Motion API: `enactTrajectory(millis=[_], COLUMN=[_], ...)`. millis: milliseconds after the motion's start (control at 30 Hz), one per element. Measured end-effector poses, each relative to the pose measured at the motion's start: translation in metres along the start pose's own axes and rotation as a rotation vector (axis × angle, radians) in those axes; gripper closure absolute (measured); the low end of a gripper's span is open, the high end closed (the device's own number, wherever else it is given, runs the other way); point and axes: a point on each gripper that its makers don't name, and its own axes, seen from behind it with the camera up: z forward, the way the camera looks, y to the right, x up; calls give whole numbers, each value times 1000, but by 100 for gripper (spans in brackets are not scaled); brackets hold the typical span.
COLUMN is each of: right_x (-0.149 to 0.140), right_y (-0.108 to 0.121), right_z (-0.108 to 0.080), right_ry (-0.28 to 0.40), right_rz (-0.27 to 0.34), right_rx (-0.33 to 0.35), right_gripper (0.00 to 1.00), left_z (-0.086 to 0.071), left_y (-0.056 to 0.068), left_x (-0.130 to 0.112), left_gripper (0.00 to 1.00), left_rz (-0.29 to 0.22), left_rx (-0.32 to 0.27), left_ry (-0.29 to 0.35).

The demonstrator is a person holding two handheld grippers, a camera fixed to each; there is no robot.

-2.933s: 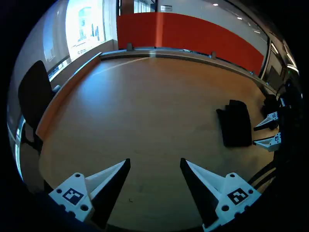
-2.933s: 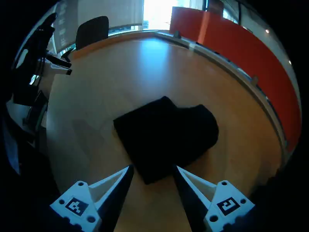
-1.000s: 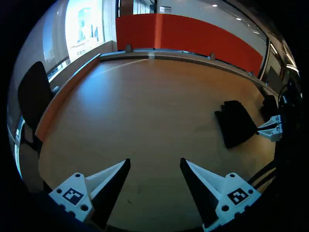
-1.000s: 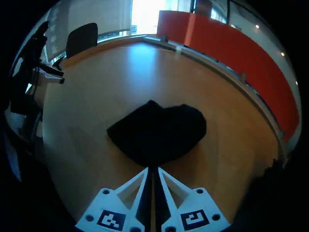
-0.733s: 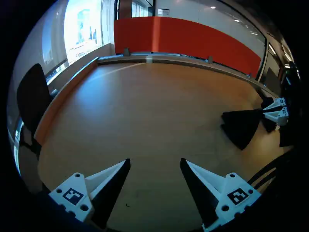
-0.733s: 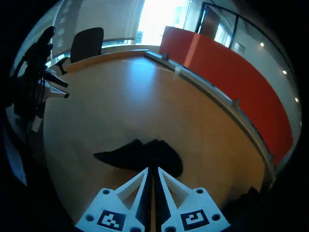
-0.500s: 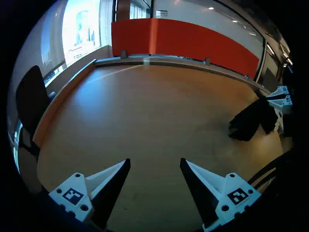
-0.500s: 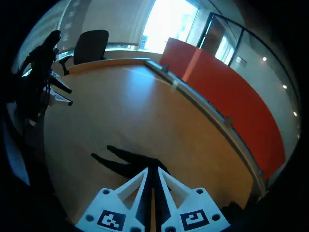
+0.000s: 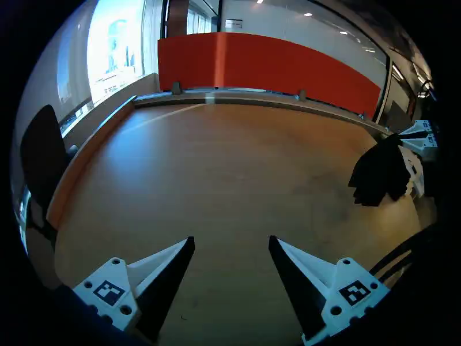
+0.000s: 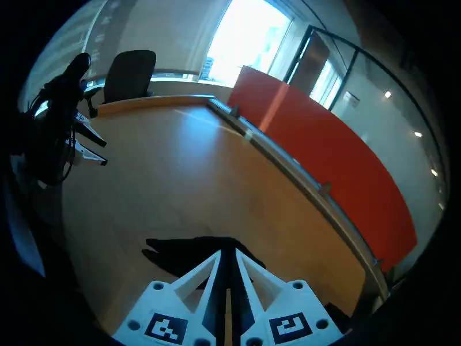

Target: Fold towel

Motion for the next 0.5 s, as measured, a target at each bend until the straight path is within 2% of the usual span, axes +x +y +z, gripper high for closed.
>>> enactTrajectory(millis=[300, 500], right_x=[6, 5], right_y=[7, 19], right_z=[-2, -7], right_ry=[20, 29], right_rz=[25, 61], right_rx=[-8, -15], right_gripper=[93, 93], left_z=[1, 3], left_y=[2, 3], left_x=[0, 3], left_gripper=[5, 5], left_rz=[9, 10], left_rx=[-4, -7], left_ry=[0, 2])
